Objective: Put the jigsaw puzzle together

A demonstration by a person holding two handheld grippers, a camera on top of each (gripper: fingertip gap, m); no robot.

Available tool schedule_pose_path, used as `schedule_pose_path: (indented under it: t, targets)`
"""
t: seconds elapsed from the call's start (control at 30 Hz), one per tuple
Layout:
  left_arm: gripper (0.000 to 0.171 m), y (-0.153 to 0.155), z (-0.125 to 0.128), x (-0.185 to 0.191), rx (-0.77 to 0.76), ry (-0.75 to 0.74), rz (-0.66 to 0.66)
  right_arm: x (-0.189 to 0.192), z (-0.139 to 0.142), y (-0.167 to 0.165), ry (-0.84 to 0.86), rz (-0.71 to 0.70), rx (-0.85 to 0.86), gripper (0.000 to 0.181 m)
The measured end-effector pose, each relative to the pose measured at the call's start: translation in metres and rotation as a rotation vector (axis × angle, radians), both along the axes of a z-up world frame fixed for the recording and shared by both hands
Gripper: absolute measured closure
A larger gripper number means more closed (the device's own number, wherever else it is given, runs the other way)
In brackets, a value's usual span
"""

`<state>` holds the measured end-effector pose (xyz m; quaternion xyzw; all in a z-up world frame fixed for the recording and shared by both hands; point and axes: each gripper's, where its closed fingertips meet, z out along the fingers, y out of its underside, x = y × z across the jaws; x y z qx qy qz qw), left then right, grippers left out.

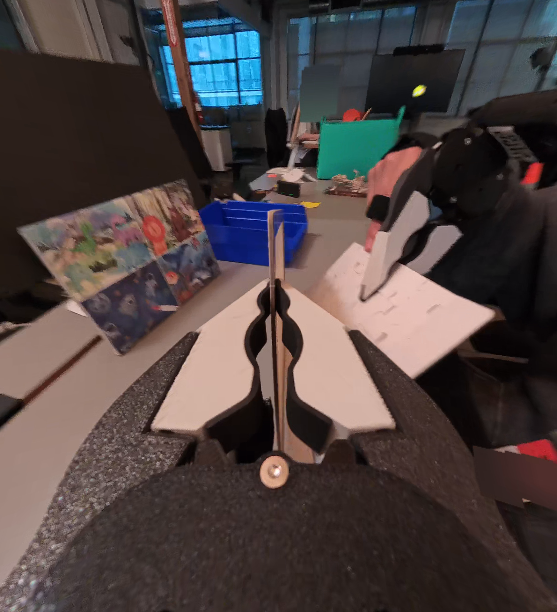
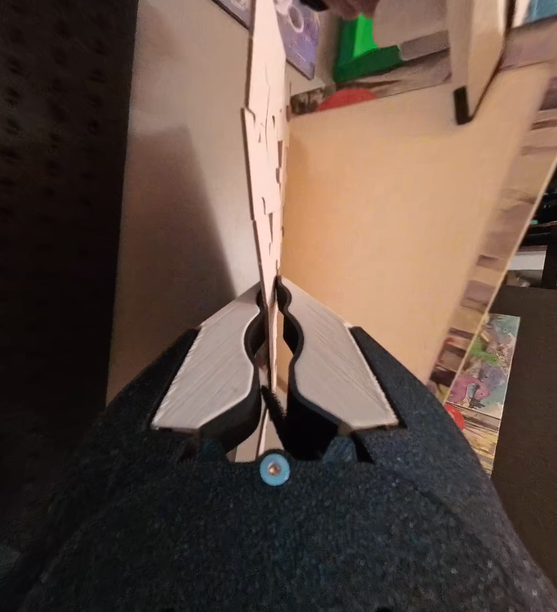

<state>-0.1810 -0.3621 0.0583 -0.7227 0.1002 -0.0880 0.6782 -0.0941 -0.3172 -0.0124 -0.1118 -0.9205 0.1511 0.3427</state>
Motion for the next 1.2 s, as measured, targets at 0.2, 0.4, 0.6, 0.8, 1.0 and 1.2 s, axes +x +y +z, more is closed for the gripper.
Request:
schedule_pose_path:
  t: [0.2,0.4,0.6,0.8,1.0,1.2]
  targets:
    - [0.171,0.009,0.025,-0.041,0.030,0.172,0.168,0.012,-0.052,0.012,-0.095,-0.033,0.021,0.179]
    - [0.171,-0.022,0.046,-0.114,0.104,0.033,0.392,0.025,-0.094,0.064,-0.171,-0.209,-0.045,0.179]
    - [0.171,-0.055,0.018,-0.178,0.099,-0.371,0.562,0.052,-0.130,0.085,-0.387,-0.339,-0.268,0.170]
    - [0.171,-0.060,-0.047,-0.206,0.046,-0.713,0.661,0.048,-0.102,0.094,-0.214,-0.354,-0.419,0.174]
    - [0.162,-0.076,-0.109,-0.194,-0.130,-0.671,0.773,0.049,-0.039,0.123,0.084,-0.412,-0.635,0.178]
    - [0.128,-0.091,-0.142,-0.203,-0.278,-0.458,0.986,0.032,-0.017,0.154,-0.013,-0.594,-1.230,0.179]
